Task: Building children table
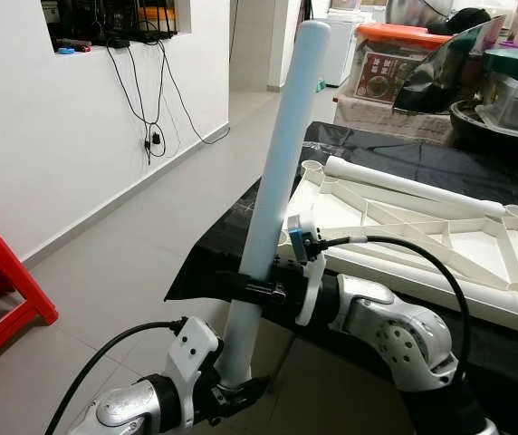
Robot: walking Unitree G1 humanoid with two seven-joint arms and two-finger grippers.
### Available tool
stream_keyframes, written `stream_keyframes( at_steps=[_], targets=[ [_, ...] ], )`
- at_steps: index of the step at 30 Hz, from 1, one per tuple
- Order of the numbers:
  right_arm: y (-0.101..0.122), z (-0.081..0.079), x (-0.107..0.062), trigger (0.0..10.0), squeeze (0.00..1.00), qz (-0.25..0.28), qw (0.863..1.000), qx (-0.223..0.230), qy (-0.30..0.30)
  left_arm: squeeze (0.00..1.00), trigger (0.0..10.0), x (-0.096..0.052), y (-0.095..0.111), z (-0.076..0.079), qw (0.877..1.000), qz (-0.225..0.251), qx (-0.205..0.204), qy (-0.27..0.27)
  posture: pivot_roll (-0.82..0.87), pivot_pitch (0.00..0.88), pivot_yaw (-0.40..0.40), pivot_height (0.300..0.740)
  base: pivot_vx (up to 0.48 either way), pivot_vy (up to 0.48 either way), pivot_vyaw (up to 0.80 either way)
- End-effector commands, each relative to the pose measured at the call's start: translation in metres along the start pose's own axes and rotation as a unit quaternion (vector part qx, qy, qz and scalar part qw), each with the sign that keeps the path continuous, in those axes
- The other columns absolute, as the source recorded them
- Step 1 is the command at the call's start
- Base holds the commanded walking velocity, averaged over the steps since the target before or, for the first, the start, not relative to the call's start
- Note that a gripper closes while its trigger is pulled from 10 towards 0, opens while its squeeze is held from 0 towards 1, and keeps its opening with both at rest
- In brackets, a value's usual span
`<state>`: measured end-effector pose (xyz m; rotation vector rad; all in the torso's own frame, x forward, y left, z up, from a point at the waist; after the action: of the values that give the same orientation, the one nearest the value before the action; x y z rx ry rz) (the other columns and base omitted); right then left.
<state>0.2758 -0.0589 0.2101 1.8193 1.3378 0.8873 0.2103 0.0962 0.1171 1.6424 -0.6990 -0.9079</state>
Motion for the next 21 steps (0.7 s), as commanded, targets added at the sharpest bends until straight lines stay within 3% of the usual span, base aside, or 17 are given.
stream_keyframes(
  at_steps=[1,4,5,6,7,15,16,21],
  targets=[
    [-0.003,-0.003,0.003,10.0,0.00,-0.010,1.000,-0.012,0.002,0.00,10.0,0.004,0.009,0.008,0.999,0.019,0.003,-0.026,0.17,0.000,-0.053,0.740,0.000,0.000,0.00],
    [-0.003,-0.003,0.003,10.0,0.00,-0.007,1.000,-0.012,0.000,0.00,10.0,0.005,0.007,0.007,1.000,0.011,0.000,-0.021,0.17,0.000,-0.051,0.740,0.000,0.000,0.00],
    [-0.002,-0.003,0.003,3.2,0.00,-0.005,1.000,-0.011,0.000,0.00,10.0,0.005,0.006,0.006,1.000,0.005,-0.002,-0.015,0.17,0.000,-0.055,0.740,0.000,0.000,0.00],
    [-0.002,-0.003,0.003,3.2,0.00,-0.005,1.000,-0.011,0.000,0.00,10.0,0.005,0.006,0.006,1.000,0.005,-0.002,-0.015,0.17,0.000,-0.055,0.740,0.000,0.000,0.00],
    [-0.003,-0.003,0.003,0.0,0.00,-0.004,1.000,-0.009,0.001,0.00,10.0,0.005,0.005,0.005,1.000,0.001,-0.004,-0.012,0.17,0.000,-0.055,0.740,0.000,0.000,0.00],
    [0.000,-0.002,0.003,0.0,0.00,0.002,1.000,-0.008,0.002,0.00,10.0,0.006,0.003,0.002,1.000,-0.006,-0.013,-0.008,0.17,0.000,-0.054,0.740,0.000,0.000,0.00],
    [0.000,-0.002,0.003,0.0,0.00,0.004,1.000,-0.008,0.001,1.00,10.0,0.006,0.004,0.001,1.000,-0.002,-0.006,-0.005,0.17,0.000,-0.054,0.740,0.000,0.000,0.00],
    [0.005,0.000,0.002,0.0,0.00,0.011,1.000,-0.013,-0.004,1.00,10.0,0.007,0.008,-0.003,1.000,0.014,-0.002,0.012,0.17,0.000,-0.054,0.740,0.000,0.000,0.00]
  ],
)
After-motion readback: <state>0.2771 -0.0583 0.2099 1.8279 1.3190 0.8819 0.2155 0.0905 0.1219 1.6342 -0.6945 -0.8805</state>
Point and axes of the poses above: a point about 5 cm out from each wrist's last joint towards the gripper, its own x axis pointing out of the wrist towards the gripper, its own y axis along the axis of the wrist's last joint, z = x × y, the point moved 1 cm from there along x, pointing out of the wrist towards the gripper, and after that the axes turned 15 degrees about x, right-handed, at the moved point
